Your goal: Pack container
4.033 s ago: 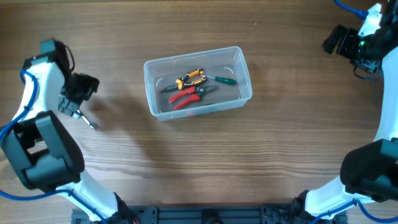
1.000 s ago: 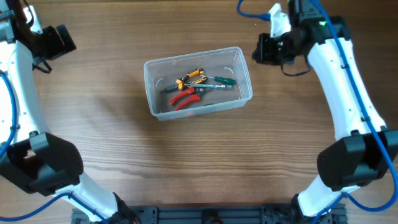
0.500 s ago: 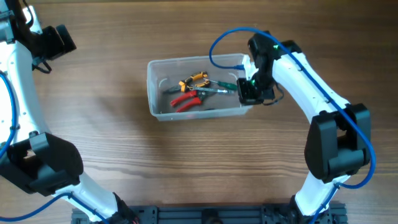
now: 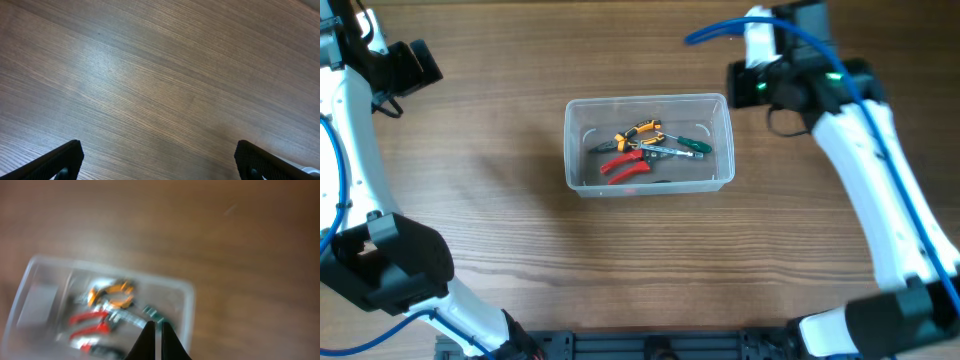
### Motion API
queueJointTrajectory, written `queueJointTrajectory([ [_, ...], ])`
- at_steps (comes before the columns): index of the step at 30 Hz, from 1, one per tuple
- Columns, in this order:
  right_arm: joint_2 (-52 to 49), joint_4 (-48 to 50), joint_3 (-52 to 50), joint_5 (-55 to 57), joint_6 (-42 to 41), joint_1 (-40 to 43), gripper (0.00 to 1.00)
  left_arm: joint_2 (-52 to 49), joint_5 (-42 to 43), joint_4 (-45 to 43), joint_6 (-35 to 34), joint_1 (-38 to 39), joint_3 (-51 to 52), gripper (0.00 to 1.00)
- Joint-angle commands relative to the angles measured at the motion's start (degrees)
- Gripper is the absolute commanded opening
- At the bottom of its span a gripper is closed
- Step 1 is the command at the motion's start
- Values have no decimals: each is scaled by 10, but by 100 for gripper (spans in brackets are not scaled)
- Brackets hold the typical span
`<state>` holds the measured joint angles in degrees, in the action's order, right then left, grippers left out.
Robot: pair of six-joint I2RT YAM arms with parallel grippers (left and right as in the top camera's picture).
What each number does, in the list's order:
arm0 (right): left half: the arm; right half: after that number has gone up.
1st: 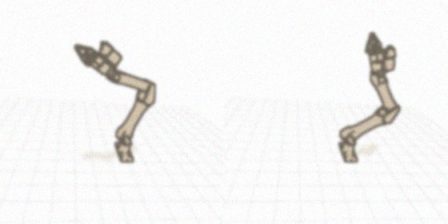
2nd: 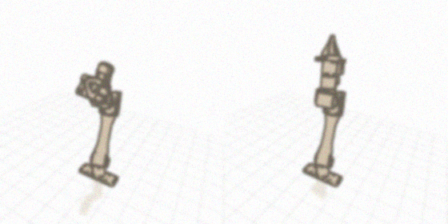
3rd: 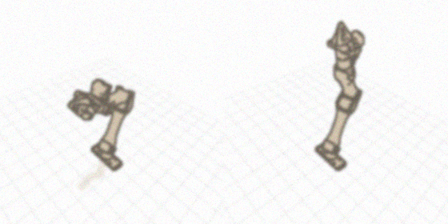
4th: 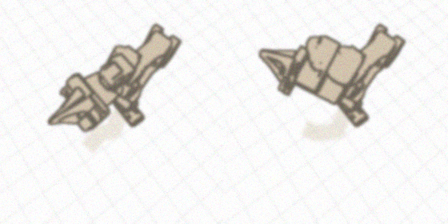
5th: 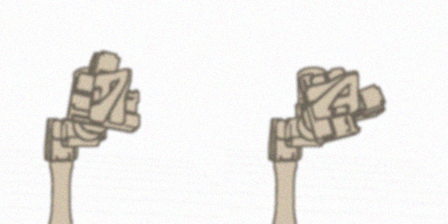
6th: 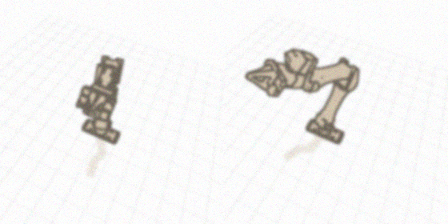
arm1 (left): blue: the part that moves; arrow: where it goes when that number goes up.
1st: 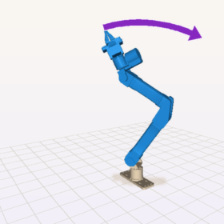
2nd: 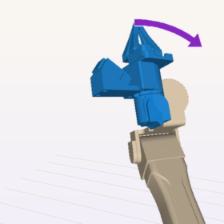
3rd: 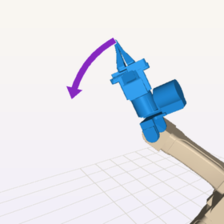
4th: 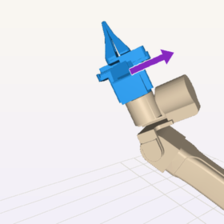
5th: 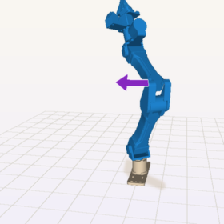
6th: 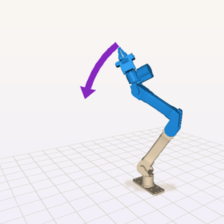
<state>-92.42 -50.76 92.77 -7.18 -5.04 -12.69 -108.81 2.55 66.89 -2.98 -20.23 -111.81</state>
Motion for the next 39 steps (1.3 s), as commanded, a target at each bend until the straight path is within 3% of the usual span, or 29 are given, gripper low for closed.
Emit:
queueJointTrajectory([
  [1, 64, 24, 21, 88, 23, 16, 4, 0, 9, 0, -9, -3, 1, 100],
  [8, 321, 76, 21, 76, 80, 16, 7, 0, 9, 0, -9, -3, 1, 100],
  [9, 360, 64, 21, 76, 81, 16, 30, 0, 9, 0, -9, -3, 1, 100],
  [10, 396, 50, 21, 76, 80, 16, 72, 0, 9, 0, -9, -3, 1, 100],
  [11, 426, 37, 21, 75, 78, 16, 100, 0, 9, 0, -9, -3, 1, 100],
  [15, 490, -1, 21, 76, 82, 16, 100, 0, 9, 0, -9, -3, 1, 100],
  [20, 521, -37, 21, 142, 162, 16, 100, 0, 9, 0, -9, -3, 1, 100],
  [25, 542, -49, -7, 177, 162, 40, 100, 0, 9, 0, -9, -3, 1, 100],
  [29, 658, 10, -185, 120, 151, 92, 100, 0, 9, 0, -9, -3, 1, 100],
  [32, 756, 70, -379, 20, 149, 109, 100, 0, 9, 0, -9, -3, 1, 100],
  [35, 826, 182, -563, -8, 99, 116, 100, 0, 9, 0, -9, -3, 1, 100],
  [39, 872, 318, -733, -8, 49, 116, 100, 0, 9, 0, -9, -3, 1, 100],
])
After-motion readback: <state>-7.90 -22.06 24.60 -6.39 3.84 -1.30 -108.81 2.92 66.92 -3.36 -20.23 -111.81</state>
